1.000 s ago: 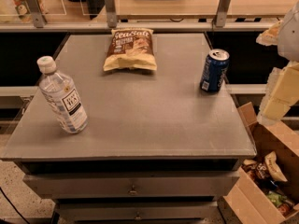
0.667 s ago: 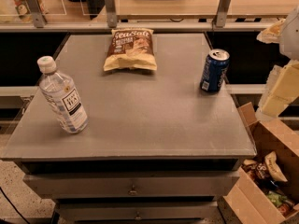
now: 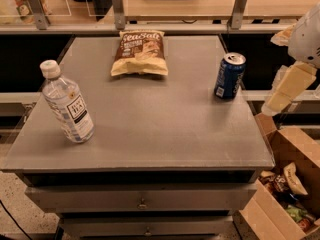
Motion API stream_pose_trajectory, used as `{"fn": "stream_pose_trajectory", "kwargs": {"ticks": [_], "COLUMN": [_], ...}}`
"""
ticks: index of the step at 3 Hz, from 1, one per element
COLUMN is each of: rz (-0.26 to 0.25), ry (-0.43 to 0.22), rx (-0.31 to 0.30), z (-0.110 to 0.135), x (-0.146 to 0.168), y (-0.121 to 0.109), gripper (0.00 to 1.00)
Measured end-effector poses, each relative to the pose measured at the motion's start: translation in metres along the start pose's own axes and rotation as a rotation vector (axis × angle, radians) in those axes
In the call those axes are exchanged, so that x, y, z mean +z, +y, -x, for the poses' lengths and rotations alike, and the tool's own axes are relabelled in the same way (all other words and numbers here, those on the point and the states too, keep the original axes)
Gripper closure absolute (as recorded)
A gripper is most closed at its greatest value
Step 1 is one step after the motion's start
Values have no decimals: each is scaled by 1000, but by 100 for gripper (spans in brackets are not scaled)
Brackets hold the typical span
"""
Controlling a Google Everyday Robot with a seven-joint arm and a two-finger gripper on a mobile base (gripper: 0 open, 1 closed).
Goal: Move pepsi can near brown chip bag
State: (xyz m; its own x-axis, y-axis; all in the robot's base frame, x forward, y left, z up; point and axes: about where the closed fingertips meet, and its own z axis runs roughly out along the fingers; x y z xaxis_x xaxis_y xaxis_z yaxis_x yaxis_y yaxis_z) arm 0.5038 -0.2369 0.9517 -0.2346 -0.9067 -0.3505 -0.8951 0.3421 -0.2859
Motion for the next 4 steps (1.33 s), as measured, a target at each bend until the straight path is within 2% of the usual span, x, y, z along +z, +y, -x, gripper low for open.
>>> {"fn": "stream_pose_trajectory", "kwargs": {"ticks": [1, 2, 3, 4], "rz": [13, 33, 51, 60], "ry": [-56, -147, -256, -380], "rx": [47, 95, 122, 114], "z": [-9, -16, -15, -6], "x": [24, 44, 64, 84], "y": [-24, -40, -48, -52], "gripper": [0, 0, 0, 0]}}
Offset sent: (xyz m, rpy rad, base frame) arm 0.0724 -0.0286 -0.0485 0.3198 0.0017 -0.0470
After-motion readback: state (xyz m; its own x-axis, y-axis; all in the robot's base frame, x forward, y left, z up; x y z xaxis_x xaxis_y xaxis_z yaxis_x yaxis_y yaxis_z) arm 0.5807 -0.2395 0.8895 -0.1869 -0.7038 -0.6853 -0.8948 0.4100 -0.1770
